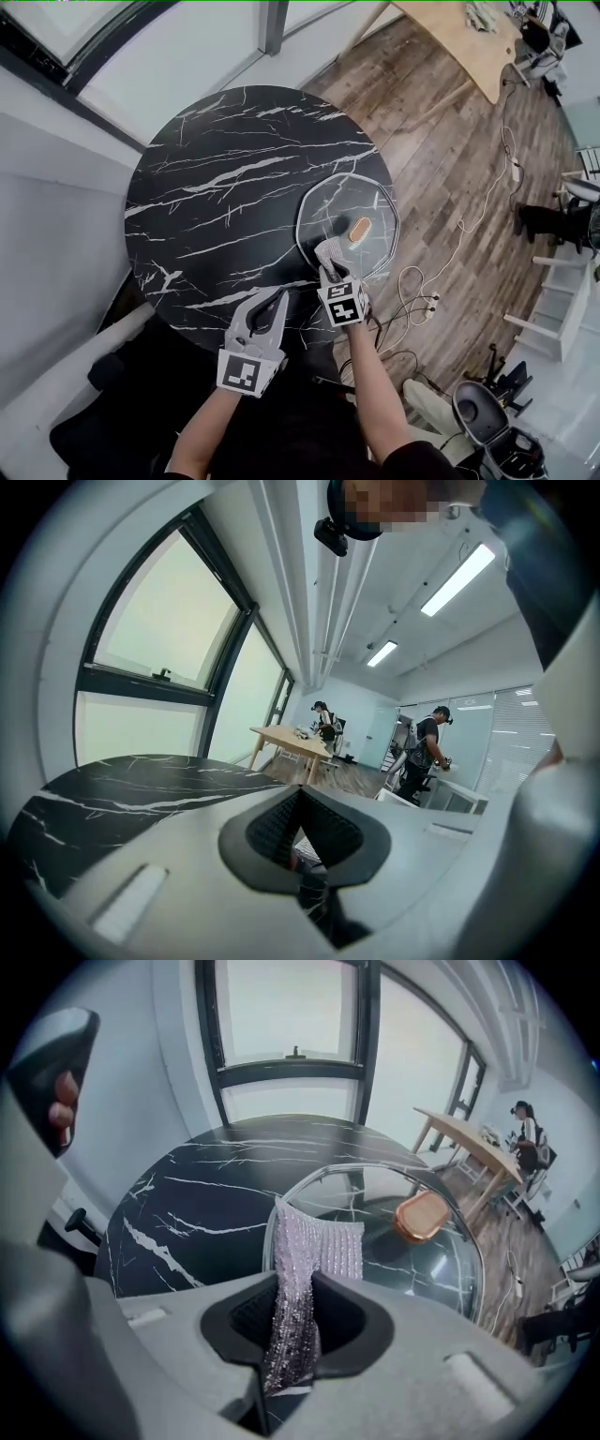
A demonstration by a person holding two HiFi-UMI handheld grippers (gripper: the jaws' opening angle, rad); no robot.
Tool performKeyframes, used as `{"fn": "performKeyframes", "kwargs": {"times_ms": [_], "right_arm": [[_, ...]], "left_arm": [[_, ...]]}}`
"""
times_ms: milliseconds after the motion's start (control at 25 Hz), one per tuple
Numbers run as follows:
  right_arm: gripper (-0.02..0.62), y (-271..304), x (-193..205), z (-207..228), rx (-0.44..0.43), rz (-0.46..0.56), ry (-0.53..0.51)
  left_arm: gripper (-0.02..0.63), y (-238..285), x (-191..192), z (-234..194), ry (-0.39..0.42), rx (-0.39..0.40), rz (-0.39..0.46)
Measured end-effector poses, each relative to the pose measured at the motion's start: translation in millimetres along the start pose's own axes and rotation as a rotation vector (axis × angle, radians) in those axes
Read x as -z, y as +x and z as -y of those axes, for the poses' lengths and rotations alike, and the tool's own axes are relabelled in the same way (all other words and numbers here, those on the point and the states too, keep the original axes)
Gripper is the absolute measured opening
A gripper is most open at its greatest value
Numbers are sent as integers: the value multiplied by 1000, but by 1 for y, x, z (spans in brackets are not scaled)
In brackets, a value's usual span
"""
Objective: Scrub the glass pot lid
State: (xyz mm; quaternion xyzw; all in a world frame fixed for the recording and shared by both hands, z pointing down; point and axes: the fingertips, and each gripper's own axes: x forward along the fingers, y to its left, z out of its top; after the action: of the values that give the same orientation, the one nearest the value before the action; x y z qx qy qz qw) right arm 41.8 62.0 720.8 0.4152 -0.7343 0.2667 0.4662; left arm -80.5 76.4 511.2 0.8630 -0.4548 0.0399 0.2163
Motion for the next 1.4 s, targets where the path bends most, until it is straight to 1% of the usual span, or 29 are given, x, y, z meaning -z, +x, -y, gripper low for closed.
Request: {"fn": "performKeyframes", "kwargs": {"times_ms": [240, 400, 480, 560, 600, 680, 720, 760, 800, 880, 920, 960, 1000, 1080, 1120, 1160, 1320, 1400], "right_arm": [[80, 12, -13, -22, -26, -6, -28], [81, 19, -18, -38, -84, -6, -83], [81, 21, -19, -48, -144, -16, -99], [81, 21, -22, -62, -236, -21, -80], [81, 22, -24, -69, -277, -14, -71], [81, 18, -29, -77, -329, 20, -70], [81, 11, -31, -78, -363, 36, -55], [80, 1, -34, -79, -416, 52, -13], [75, -11, -38, -79, -488, 74, 59], [75, -39, -55, -73, -635, 151, 245], [75, -53, -63, -64, -661, 195, 300], [75, -64, -68, -51, -636, 229, 297], [75, -72, -69, -36, -565, 249, 241], [75, -83, -65, -1, -373, 259, 78], [75, -88, -64, 17, -291, 263, 16], [75, -93, -64, 34, -227, 272, -26], [75, -92, -71, 96, -30, 299, -154], [75, -82, -72, 118, 34, 282, -223]], "left_arm": [[2, -14, -3, -11, -6, -7, 9], [2, -22, -6, -15, -19, -17, 19], [3, -25, -5, -17, -23, -21, 18], [3, -25, -6, -20, -19, -27, 21], [2, -25, -7, -22, -15, -31, 27], [3, -23, -8, -24, -10, -40, 38], [2, -22, -8, -23, -10, -44, 38], [3, -20, -8, -21, -10, -50, 37], [3, -18, -9, -19, -12, -61, 32], [2, -10, -7, -18, -20, -99, 9], [3, -4, -6, -19, -22, -118, -3], [2, 3, -6, -20, -19, -134, -11], [3, 10, -6, -20, -14, -148, -16], [3, 26, -5, -17, -10, -172, -26], [2, 34, -4, -14, -12, -180, -28], [3, 43, -3, -11, -15, -188, -29], [3, 84, -7, -2, -24, -223, -16], [3, 101, -7, 3, -42, -226, -17]]}}
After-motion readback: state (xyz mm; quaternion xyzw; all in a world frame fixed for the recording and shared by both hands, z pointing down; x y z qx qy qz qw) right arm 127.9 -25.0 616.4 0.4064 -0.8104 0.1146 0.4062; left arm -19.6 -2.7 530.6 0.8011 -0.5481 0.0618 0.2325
